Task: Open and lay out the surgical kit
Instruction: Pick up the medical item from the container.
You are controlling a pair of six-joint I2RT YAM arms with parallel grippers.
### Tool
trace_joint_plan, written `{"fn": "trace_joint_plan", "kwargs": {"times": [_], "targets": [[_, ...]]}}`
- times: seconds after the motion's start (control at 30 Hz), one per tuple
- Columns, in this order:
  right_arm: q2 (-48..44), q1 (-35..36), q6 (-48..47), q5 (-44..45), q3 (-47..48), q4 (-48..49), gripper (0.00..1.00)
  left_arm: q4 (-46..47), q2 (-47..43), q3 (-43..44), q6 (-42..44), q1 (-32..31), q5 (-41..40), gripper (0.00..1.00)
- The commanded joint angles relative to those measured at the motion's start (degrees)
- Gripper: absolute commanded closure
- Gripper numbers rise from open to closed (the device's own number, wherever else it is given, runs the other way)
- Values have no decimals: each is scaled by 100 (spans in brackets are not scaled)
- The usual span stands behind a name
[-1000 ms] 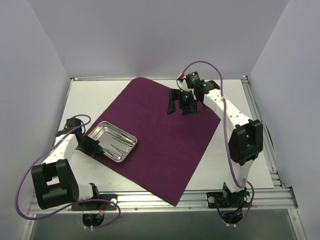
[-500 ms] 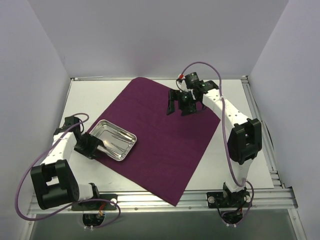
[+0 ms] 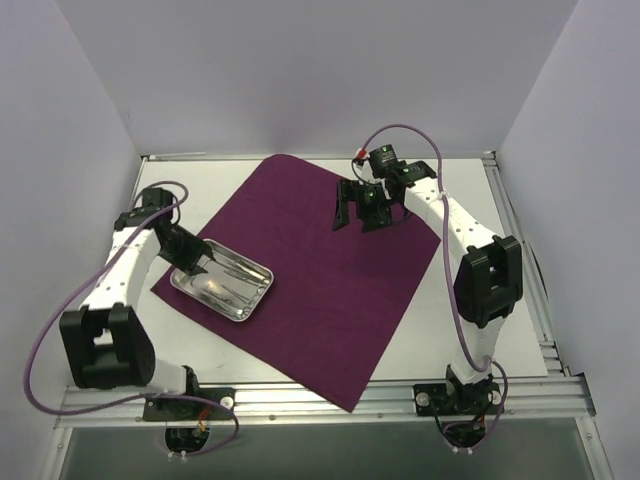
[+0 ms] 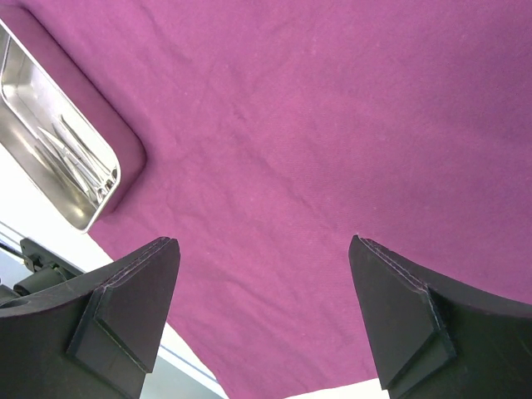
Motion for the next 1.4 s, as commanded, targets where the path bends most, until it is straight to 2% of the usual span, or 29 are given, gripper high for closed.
{"fn": "trace_joint_plan", "kwargs": {"times": [0.0,0.07,0.13,0.3,0.43,0.7,1.37], "targets": [[1,-46,13,-56,157,-130,14,-256,685,293,-505,-386,-155,55],[-34,-46,13,-47,166,-130,14,-309,871,355,-760,-756,-322,50],[-69,-55,13,-38,131,-138,14,-196,1056,312,-944,-975,-366,49],[-192,-107,-13,-38,-54,-112,14,305,1469,-67,-1147,-1143,-375,44],[-245,-178,-22,-64,-150,-103,14,736,1627,-321,-1165,-1266,-375,43],[-228,-248,-31,-135,-186,-95,14,860,2128,-49,-1349,-1652,-481,46],[-263,-345,-14,-188,-291,-33,14,280,1461,-110,-1235,-1653,-911,47]]}}
